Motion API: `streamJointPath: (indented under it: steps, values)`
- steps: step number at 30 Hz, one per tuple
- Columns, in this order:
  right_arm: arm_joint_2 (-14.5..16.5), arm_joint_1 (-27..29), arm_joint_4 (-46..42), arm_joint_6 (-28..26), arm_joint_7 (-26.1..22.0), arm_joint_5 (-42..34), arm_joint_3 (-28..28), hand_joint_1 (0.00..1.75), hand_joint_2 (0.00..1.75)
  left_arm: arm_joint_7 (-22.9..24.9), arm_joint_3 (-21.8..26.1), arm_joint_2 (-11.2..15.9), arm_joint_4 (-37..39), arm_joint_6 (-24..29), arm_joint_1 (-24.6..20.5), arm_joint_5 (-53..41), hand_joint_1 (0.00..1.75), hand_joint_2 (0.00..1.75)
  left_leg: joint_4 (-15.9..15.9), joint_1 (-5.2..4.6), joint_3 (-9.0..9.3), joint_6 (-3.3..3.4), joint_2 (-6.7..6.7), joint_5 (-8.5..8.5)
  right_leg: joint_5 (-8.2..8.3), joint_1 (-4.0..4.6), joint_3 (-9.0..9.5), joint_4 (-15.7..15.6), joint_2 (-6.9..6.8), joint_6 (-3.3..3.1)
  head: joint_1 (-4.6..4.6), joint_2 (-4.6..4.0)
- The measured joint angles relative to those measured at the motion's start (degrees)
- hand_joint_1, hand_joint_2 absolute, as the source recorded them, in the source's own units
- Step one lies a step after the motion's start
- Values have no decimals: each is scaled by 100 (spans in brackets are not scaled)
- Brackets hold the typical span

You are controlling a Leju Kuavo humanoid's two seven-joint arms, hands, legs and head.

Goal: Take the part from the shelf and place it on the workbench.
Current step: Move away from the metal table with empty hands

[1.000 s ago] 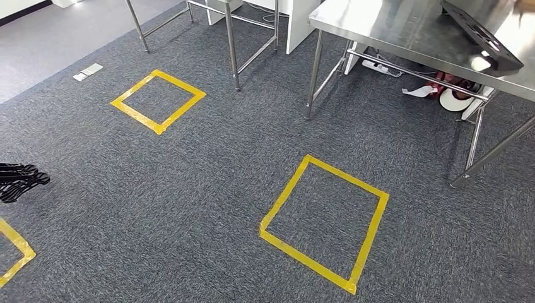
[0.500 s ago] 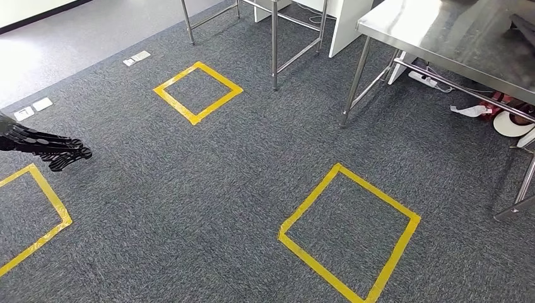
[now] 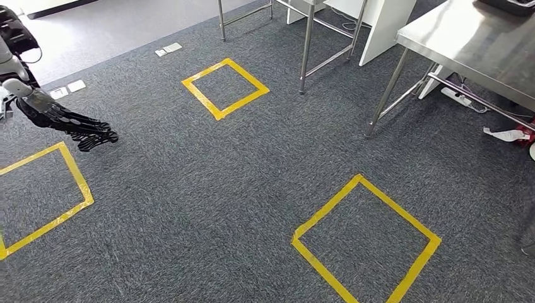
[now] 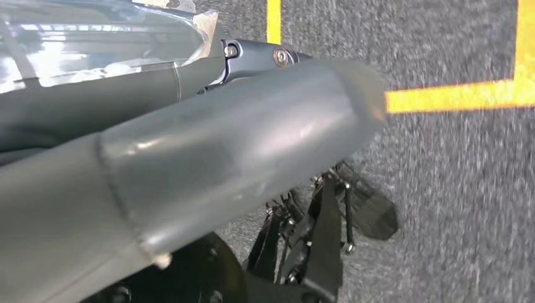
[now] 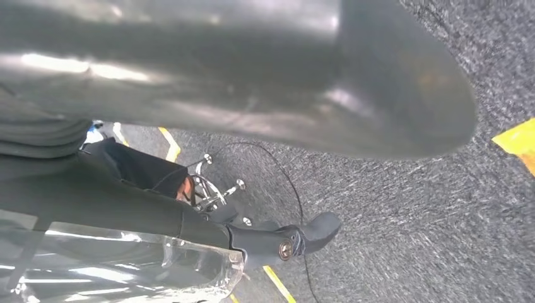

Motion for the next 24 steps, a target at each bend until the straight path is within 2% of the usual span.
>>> streamJointPath:
  steps: [2,4,5,6,7,8,9,10,11,12,14,15,17,19,20,21,22,23,24]
  values:
    - [-2,0,-2,-2,24,0,-3,0,0,42,1,-9,-1,20,1,-57,0,0,-64,21,29,88,-116,54,-182,-19,-120,309,240,14,14,0]
    - [-5,21,-1,-3,53,29,-15,0,0,89,-1,-15,-2,56,-6,-120,0,0,-76,29,19,130,-239,72,-497,-44,-494,1052,524,-24,43,0]
    - [-10,34,-1,-3,88,82,-27,0,0,115,-1,-19,-2,86,-7,-150,0,0,-75,25,15,136,-314,73,-615,-47,-693,1421,578,-24,57,0]
    - [-18,52,-3,-3,143,195,-45,0,0,141,-2,-22,-2,121,-5,-181,0,0,-73,22,14,137,-393,73,-653,-49,-829,1644,600,-1,61,0]
    - [-26,75,-18,-3,218,420,-89,0,0,165,-3,-26,-2,164,-2,-217,0,0,-70,22,18,137,-473,73,-591,-51,-856,1644,612,44,66,0]
    - [-31,101,-52,-3,297,728,-171,0,0,190,-4,-29,-2,208,1,-261,0,0,-66,23,25,135,-552,73,-433,-62,-764,1393,631,101,71,0]
    - [-30,127,-98,-3,367,1090,-301,0,0,212,-8,-33,-2,251,3,-307,0,0,-58,26,30,126,-627,70,-232,-83,-591,979,694,156,74,0]
    - [-17,148,-150,-3,417,1466,-474,0,0,231,-15,-34,-2,291,3,-350,0,0,-39,17,30,104,-695,61,-57,-96,-427,574,784,181,81,0]
    - [3,162,-198,-3,443,1794,-669,0,0,248,-27,-36,-2,327,2,-391,0,0,-20,10,25,75,-752,51,69,-103,-307,267,849,168,85,0]
    - [29,171,-238,-3,456,2077,-871,0,0,261,-42,-35,-2,362,4,-424,0,0,-7,1,16,43,-795,42,126,-97,-253,113,897,129,86,0]
    - [90,178,-312,-3,461,2448,-1259,0,0,279,-72,-32,-2,413,17,-478,0,0,-7,7,-6,-22,-870,43,152,-76,-222,83,832,10,84,0]
    - [114,183,-344,-3,464,2538,-1428,0,0,285,-82,-27,-2,427,25,-491,0,0,10,18,-21,-47,-855,35,166,-86,-204,76,785,-37,79,0]
    - [156,202,-390,-3,468,2657,-1688,0,0,291,-94,-21,-2,443,27,-512,0,0,270,24,-144,-95,-634,-141,193,-114,-183,56,675,-133,45,0]
    - [194,239,-408,-3,462,2846,-1916,0,0,294,-108,-20,-2,478,15,-542,0,0,960,30,-471,-140,-344,-528,187,-90,-187,53,550,-201,2,0]
    - [212,254,-410,-3,457,2949,-2040,0,0,295,-118,-20,-2,503,12,-562,0,0,1348,42,-662,-161,-278,-695,180,-73,-190,53,479,-219,-11,0]
    - [230,264,-411,-3,450,3040,-2167,0,0,292,-130,-19,-2,531,16,-586,0,0,1617,54,-796,-176,-241,-777,173,-60,-192,54,408,-228,-12,0]
    - [244,267,-414,-3,442,3113,-2292,0,0,288,-142,-16,-2,558,22,-606,0,0,1679,63,-828,-183,-215,-749,167,-52,-192,54,342,-234,-14,0]
    - [259,266,-419,-3,435,3167,-2401,0,0,283,-152,-11,-2,576,27,-623,0,0,1496,70,-732,-181,-184,-615,161,-49,-187,54,283,-236,-15,0]
    - [278,265,-425,-3,428,3214,-2498,0,0,274,-161,-3,-2,593,29,-643,0,0,1117,72,-528,-170,-125,-425,153,-48,-177,54,229,-235,-16,0]
